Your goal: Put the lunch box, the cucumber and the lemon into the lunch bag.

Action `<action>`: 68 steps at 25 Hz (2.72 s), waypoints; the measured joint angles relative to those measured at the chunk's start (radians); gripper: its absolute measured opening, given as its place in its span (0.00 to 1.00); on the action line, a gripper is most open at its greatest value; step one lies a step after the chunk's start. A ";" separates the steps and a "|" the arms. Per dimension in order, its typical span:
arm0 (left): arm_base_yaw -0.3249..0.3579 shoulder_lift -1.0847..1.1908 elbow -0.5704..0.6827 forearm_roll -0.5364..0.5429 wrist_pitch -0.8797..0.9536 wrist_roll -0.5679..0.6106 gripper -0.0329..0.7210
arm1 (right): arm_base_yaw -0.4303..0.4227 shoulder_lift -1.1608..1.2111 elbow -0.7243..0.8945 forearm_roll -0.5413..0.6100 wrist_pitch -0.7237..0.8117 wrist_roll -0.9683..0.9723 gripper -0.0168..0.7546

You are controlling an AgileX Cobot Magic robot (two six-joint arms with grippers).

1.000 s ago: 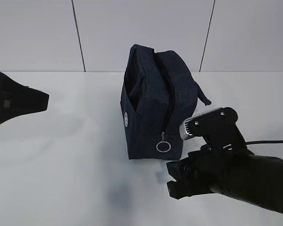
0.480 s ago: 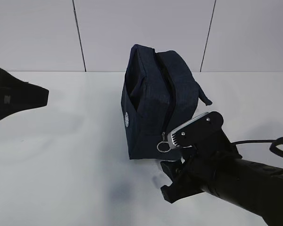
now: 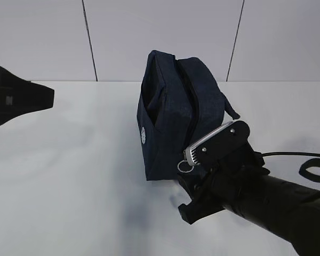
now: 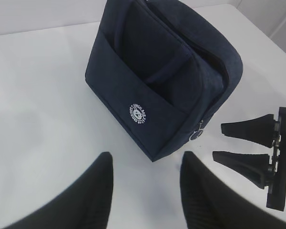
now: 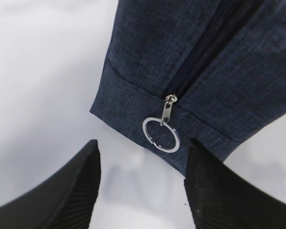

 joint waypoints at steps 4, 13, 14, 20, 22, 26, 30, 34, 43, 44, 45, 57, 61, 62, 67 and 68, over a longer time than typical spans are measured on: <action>0.000 0.000 0.000 0.000 -0.001 0.000 0.47 | 0.000 0.030 0.000 -0.018 -0.031 0.009 0.64; 0.000 0.000 0.000 0.000 -0.002 0.000 0.47 | 0.000 0.121 -0.013 -0.023 -0.134 0.036 0.65; 0.000 0.000 0.000 0.000 -0.002 0.000 0.47 | 0.000 0.131 -0.016 -0.023 -0.142 0.043 0.65; 0.000 0.000 0.000 0.000 -0.002 0.000 0.47 | 0.000 0.171 -0.043 -0.024 -0.152 0.069 0.65; 0.000 0.000 0.000 0.000 -0.002 0.000 0.47 | 0.000 0.184 -0.047 -0.024 -0.153 0.071 0.65; 0.000 0.000 0.000 0.000 -0.002 0.000 0.47 | 0.000 0.212 -0.055 -0.018 -0.181 0.080 0.65; 0.000 0.000 0.000 0.000 -0.003 0.000 0.47 | 0.000 0.233 -0.055 -0.017 -0.215 0.103 0.65; 0.000 0.004 0.002 0.000 -0.005 0.000 0.47 | 0.000 0.236 -0.055 -0.047 -0.220 0.113 0.64; 0.000 0.019 0.002 0.000 -0.009 0.000 0.47 | 0.000 0.236 -0.055 -0.110 -0.204 0.152 0.61; 0.000 0.019 0.002 0.000 -0.009 0.000 0.47 | 0.000 0.236 -0.055 -0.118 -0.202 0.156 0.61; 0.000 0.019 0.002 0.000 -0.013 0.000 0.47 | 0.000 0.236 -0.055 -0.123 -0.200 0.161 0.61; 0.000 0.019 0.005 0.000 -0.020 0.000 0.47 | 0.000 0.230 -0.055 -0.170 -0.192 0.221 0.61; 0.000 0.019 0.005 0.000 -0.020 0.000 0.47 | 0.000 0.226 -0.055 -0.158 -0.198 0.223 0.61; 0.000 0.019 0.005 0.000 -0.020 0.000 0.47 | 0.000 0.226 -0.055 -0.156 -0.208 0.223 0.61; 0.000 0.019 0.005 0.000 -0.020 0.000 0.47 | 0.000 0.226 -0.055 -0.127 -0.235 0.225 0.61; 0.000 0.019 0.005 0.000 -0.020 0.000 0.47 | 0.000 0.229 -0.055 -0.125 -0.243 0.225 0.61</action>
